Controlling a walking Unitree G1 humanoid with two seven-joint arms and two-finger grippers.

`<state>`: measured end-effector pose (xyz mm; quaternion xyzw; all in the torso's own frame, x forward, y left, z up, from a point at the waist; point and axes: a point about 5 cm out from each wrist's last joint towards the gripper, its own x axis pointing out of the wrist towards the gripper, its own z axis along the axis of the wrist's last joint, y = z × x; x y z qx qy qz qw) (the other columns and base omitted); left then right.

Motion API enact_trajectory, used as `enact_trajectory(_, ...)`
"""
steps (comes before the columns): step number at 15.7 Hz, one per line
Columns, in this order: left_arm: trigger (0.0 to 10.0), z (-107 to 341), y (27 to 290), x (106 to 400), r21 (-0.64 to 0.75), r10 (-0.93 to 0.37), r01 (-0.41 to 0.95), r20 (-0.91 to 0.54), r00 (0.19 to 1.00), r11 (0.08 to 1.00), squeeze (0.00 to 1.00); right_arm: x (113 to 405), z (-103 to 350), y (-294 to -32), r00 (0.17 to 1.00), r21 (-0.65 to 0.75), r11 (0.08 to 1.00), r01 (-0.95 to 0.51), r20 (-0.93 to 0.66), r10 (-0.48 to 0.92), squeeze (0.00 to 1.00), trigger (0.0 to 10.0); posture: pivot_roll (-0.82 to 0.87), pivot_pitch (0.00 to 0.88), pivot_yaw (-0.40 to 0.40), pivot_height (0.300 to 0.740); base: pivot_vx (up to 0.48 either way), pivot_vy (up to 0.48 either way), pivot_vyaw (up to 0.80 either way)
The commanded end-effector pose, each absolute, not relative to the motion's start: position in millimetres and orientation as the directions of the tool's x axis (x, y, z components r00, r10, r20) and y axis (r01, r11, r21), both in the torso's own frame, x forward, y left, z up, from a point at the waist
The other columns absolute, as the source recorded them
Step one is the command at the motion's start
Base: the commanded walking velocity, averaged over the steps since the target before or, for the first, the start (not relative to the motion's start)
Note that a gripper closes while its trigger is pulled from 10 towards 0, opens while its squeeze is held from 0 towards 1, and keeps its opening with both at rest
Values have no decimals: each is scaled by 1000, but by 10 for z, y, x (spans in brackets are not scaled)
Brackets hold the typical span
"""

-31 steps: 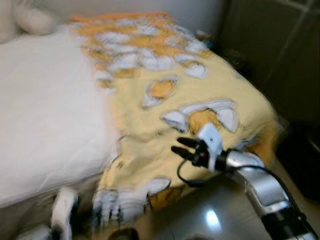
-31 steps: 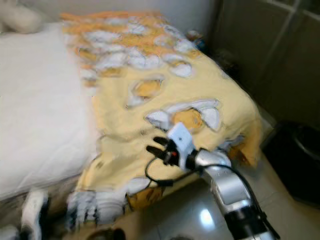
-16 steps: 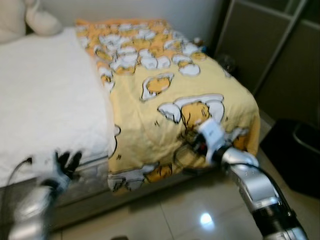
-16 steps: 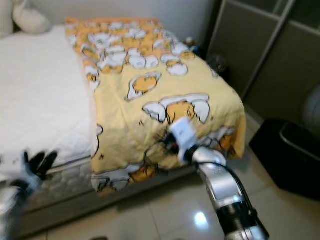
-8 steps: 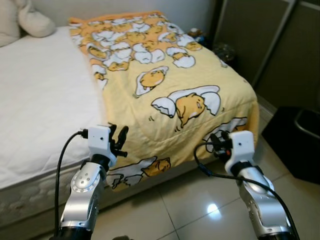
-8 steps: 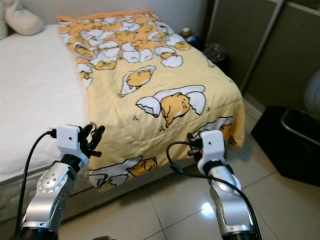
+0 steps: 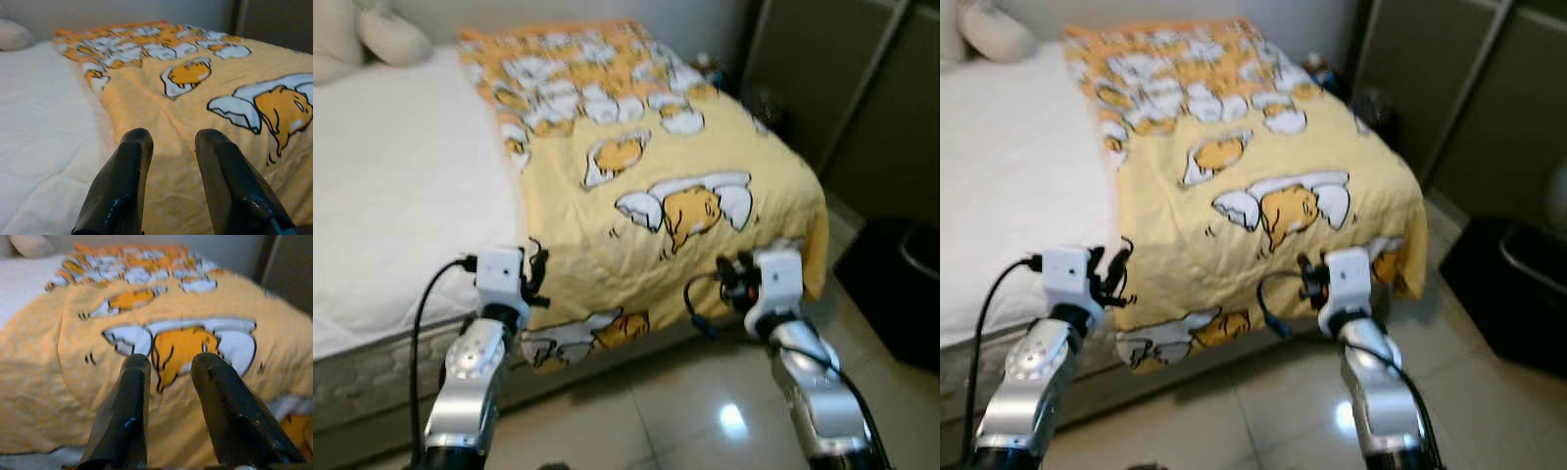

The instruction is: Clean up the room

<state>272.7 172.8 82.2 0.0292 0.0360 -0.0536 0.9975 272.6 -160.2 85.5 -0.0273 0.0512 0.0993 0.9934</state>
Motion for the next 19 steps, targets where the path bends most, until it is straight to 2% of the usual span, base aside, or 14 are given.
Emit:
enact_trajectory(1, 10000, 842, 1680, 2741, 61, -111, 116, -70, 991, 991, 0, 2746, 844, -1666, 978, -46, 983, -179, -115, 172, 0, 10000, -92, 0, 43, 740, 0, -480, 800)
enact_trajectory(5, 10000, 869, 1686, 2787, 61, -96, 101, -72, 993, 993, 0, 2834, 901, -1734, 981, -63, 983, -171, -105, 164, 0, 10000, -99, 0, 57, 740, 0, -480, 800)
enact_trajectory(8, 10000, 927, 1666, 2863, 76, -114, 118, -57, 992, 990, 0, 2846, 896, -1782, 981, -20, 987, -157, -116, 153, 0, 10000, -107, 0, 78, 740, 0, -480, 800)
enact_trajectory(19, 10000, 962, 1628, 2936, 106, -147, 151, -46, 988, 983, 0, 2750, 829, -1654, 971, -41, 976, -214, -120, 208, 0, 10000, -121, 0, 114, 740, 0, -480, 800)
